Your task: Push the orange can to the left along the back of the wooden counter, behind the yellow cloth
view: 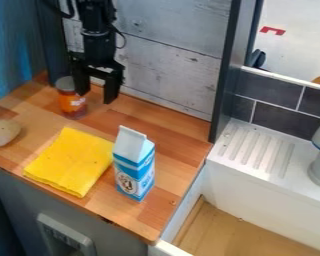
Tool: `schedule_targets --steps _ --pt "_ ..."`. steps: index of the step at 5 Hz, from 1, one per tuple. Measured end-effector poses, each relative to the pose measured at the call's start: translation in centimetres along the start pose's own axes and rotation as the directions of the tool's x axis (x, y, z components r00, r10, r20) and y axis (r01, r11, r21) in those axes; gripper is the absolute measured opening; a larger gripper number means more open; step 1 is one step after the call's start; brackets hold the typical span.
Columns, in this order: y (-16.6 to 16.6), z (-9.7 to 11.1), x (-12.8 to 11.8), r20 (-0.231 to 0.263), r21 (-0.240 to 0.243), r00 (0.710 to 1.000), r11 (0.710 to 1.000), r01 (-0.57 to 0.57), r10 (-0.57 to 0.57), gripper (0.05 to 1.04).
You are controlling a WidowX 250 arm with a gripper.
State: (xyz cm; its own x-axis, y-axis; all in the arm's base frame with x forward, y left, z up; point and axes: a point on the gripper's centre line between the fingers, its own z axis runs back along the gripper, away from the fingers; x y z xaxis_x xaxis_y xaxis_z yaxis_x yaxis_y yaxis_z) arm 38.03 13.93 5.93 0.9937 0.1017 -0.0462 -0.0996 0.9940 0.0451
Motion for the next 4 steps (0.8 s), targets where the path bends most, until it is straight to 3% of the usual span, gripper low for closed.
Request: schedule_targets --steps 2,4 --pt "4.0 0.8 -0.6 -0.060 -0.005 0.998 1.000 -0.022 0.021 0.998" --pt "2.2 1.1 -2.4 -0.046 -0.063 0.996 0.995 0.078 -0.081 0.998"
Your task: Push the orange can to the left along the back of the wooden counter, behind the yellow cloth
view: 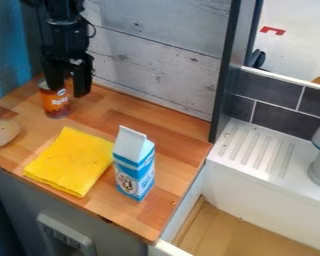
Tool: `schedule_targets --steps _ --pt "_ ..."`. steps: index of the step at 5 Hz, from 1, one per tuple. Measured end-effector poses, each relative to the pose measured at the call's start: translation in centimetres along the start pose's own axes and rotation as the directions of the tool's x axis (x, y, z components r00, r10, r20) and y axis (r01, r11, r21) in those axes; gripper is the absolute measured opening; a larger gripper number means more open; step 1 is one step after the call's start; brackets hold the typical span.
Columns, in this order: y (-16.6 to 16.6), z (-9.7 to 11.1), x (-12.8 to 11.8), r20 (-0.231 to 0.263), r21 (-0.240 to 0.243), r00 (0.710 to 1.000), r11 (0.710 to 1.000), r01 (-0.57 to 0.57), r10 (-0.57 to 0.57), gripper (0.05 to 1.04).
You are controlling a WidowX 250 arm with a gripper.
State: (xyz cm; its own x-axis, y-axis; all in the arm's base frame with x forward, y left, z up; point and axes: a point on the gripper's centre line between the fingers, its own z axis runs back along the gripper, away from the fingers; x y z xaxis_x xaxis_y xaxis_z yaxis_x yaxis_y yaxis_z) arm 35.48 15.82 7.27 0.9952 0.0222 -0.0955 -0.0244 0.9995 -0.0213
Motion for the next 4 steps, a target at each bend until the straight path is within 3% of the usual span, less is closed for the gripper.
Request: schedule_targets --steps 1,2,4 --pt "-3.6 2.4 -2.1 0.071 0.055 0.993 0.995 0.088 -0.092 0.998" --pt "-4.7 2.9 -4.9 0.076 0.090 0.990 0.989 0.114 -0.121 0.998" --pt "-5.2 0.8 -8.2 -0.075 0.071 0.989 0.989 0.132 -0.126 0.998"
